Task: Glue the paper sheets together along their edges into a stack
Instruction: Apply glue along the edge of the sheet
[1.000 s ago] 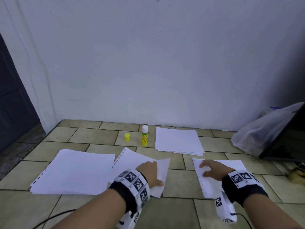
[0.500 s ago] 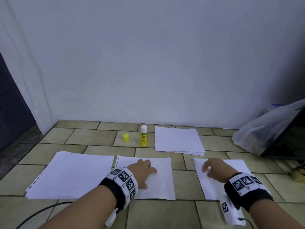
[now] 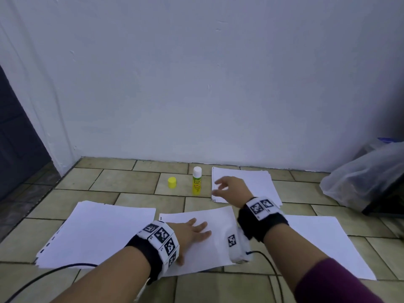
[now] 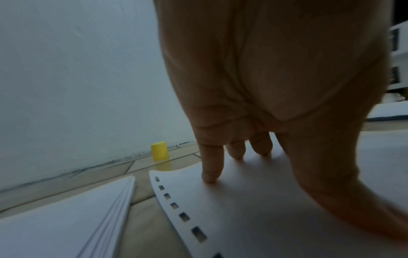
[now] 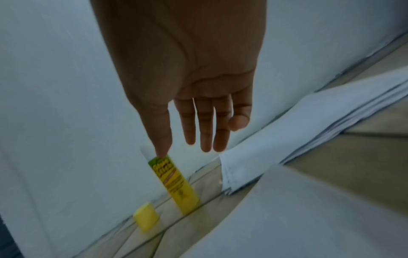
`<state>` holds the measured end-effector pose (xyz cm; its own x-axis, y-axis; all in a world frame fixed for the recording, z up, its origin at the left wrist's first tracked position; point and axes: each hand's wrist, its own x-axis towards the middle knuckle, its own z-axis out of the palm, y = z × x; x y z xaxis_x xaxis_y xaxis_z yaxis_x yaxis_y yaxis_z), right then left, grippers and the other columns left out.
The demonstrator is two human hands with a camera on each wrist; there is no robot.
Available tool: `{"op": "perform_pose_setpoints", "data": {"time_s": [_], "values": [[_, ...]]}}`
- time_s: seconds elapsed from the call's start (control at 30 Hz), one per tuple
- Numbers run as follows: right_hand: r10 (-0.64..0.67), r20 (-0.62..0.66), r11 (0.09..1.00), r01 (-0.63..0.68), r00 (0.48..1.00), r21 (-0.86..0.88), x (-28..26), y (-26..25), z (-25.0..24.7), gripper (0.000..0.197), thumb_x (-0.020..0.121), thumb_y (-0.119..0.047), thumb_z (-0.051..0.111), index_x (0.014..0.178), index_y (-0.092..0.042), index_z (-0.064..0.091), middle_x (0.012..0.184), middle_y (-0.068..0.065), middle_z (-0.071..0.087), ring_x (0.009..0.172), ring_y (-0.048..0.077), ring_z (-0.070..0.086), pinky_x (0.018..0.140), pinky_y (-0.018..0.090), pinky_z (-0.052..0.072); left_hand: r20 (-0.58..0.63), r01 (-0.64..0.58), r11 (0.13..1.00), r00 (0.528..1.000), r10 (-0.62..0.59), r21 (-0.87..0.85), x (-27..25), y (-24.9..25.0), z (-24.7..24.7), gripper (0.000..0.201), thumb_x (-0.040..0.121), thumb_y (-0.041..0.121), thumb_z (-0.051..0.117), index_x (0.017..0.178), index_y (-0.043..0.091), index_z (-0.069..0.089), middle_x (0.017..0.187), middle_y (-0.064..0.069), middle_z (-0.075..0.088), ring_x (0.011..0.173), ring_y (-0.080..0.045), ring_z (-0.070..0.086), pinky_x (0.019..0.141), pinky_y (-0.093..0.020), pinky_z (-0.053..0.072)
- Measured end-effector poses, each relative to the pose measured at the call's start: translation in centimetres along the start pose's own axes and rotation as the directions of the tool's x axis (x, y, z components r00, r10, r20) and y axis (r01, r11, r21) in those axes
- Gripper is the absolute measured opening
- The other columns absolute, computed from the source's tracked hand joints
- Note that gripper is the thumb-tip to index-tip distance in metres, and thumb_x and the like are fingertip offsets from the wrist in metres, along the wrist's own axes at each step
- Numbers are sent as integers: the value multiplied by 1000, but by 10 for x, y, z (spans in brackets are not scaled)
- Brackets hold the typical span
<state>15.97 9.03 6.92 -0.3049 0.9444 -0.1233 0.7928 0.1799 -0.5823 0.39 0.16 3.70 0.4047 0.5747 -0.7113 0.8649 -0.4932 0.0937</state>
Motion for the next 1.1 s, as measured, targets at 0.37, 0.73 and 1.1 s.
{"op": "perform_pose_setpoints", "data": {"time_s": [0.37,0.73,1.1], "values": [[72,-22,995,-70,997,75,42,-29,40,38,89,-23,63,125,-13,58,120,6,62,109,21,58,78,22,38,-372,223,880,927,-57,420,9,-21,12,137,32,105,26,141,23,15,152,-9,19,126,-12,34,110,-28,-2],[99,-13,948,-90,995,306,-18,17,-44,25,69,-7,80,87,-12,63,78,4,63,58,14,60,53,25,52,-56,61,998,996,-63,-29,4,5,3,111,84,23,74,152,25,-14,159,0,-23,147,-28,-14,115,-57,16],[-28,-151,978,59,988,200,-40,46,4,21,76,-4,73,93,-9,61,89,6,66,73,20,60,77,38,55,-188,117,986,972,-138,-115,-6,21,3,103,76,22,79,152,26,10,157,2,0,143,-26,5,104,-51,40]]}}
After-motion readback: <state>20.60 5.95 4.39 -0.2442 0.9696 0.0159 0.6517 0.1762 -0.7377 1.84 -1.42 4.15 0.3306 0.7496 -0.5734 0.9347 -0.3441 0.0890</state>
